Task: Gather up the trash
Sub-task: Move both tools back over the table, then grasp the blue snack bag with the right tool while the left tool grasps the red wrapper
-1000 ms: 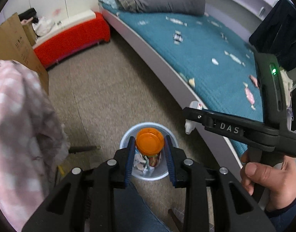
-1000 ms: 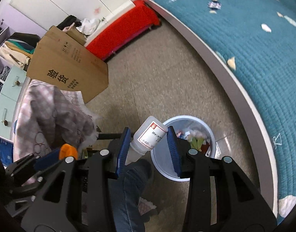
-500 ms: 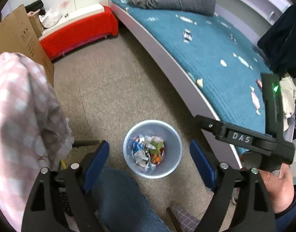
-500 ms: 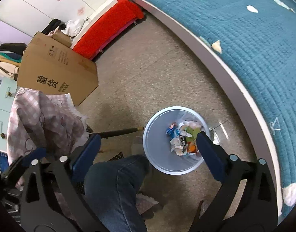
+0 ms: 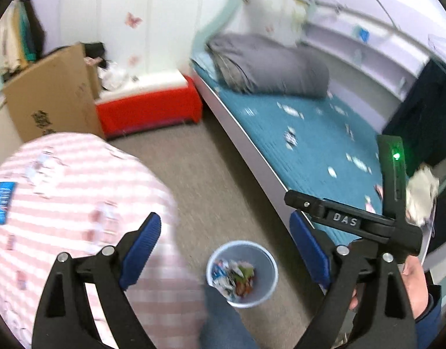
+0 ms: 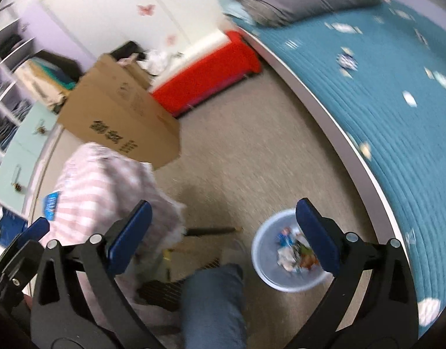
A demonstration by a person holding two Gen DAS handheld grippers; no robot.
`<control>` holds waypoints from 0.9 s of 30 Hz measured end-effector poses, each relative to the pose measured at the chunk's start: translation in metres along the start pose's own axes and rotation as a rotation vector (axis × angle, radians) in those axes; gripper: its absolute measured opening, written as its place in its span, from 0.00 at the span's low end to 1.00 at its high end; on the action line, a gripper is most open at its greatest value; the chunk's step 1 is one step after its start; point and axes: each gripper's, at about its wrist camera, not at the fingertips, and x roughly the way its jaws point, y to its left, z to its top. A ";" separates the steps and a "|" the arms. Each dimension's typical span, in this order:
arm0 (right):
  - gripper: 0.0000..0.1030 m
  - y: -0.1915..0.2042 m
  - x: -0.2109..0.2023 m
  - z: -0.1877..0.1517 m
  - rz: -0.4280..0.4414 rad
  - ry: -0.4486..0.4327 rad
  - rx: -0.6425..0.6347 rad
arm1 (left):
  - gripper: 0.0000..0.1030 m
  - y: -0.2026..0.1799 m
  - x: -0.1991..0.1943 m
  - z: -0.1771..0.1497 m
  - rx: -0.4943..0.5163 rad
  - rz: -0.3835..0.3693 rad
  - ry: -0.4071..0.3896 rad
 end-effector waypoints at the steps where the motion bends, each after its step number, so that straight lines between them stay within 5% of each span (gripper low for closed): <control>1: 0.94 0.021 -0.003 0.005 0.020 -0.012 -0.035 | 0.86 0.014 -0.013 0.002 -0.018 0.022 -0.030; 8: 0.94 0.151 0.008 0.016 0.129 -0.012 -0.246 | 0.88 0.105 -0.068 -0.011 -0.123 0.166 -0.115; 17: 0.94 0.297 0.066 -0.019 0.231 0.091 -0.432 | 0.88 0.230 -0.117 -0.048 -0.319 0.310 -0.156; 27: 0.94 0.407 0.128 -0.054 0.268 0.213 -0.554 | 0.88 0.330 -0.150 -0.089 -0.498 0.433 -0.202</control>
